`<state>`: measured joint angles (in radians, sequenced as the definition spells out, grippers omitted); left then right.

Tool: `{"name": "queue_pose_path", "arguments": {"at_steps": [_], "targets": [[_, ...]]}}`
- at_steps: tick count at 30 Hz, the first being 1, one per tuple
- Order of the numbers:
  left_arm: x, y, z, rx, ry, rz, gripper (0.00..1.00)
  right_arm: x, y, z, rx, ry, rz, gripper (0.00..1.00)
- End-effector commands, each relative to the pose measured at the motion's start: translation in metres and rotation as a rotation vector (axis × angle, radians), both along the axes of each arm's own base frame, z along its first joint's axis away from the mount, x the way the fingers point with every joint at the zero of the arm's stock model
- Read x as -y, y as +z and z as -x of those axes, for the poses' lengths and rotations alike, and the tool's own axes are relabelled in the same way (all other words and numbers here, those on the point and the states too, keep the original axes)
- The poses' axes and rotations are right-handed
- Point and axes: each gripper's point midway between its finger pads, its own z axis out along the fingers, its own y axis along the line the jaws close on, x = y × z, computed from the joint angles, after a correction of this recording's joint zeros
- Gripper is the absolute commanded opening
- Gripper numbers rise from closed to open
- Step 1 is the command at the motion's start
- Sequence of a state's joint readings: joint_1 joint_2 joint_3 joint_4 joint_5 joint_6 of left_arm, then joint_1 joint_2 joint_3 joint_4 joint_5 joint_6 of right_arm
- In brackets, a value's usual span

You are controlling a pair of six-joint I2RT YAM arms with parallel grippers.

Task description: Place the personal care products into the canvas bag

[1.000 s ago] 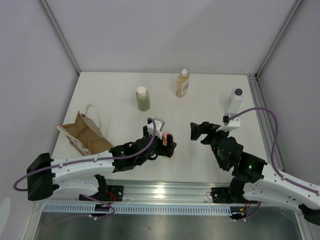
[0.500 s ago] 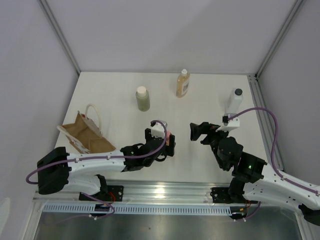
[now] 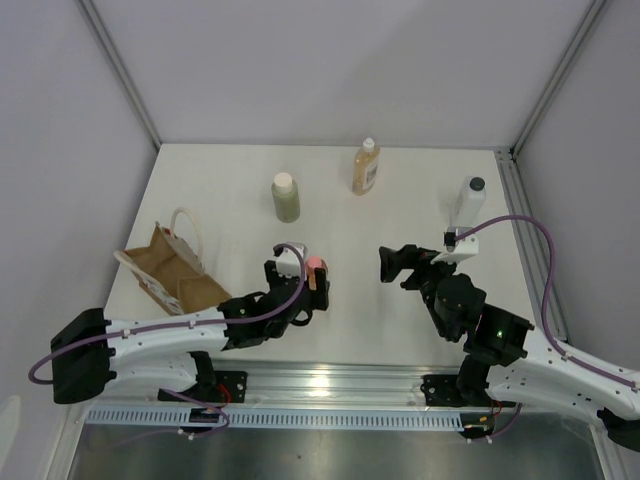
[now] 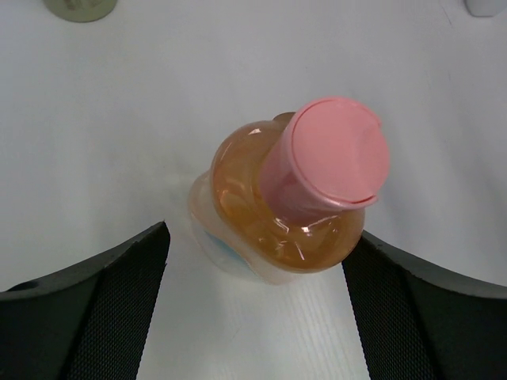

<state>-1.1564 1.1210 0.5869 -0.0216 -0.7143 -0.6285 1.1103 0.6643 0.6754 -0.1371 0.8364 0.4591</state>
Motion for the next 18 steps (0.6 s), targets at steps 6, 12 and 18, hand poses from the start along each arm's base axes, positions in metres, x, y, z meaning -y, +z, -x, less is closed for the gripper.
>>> {"name": "queue_pose_path", "arguments": {"at_steps": [6,12,18], "targets": [[-0.013,0.006,0.011,-0.035,0.022,0.122,0.89,0.000,0.009,-0.002,0.018,-0.009,-0.043,0.99],[-0.004,0.007,0.016,-0.024,-0.019,0.115,0.88,0.000,0.007,-0.002,0.016,-0.007,-0.039,0.99],[0.013,0.008,0.009,-0.026,0.007,0.061,0.92,0.001,0.008,-0.003,0.019,-0.013,-0.037,0.99]]}}
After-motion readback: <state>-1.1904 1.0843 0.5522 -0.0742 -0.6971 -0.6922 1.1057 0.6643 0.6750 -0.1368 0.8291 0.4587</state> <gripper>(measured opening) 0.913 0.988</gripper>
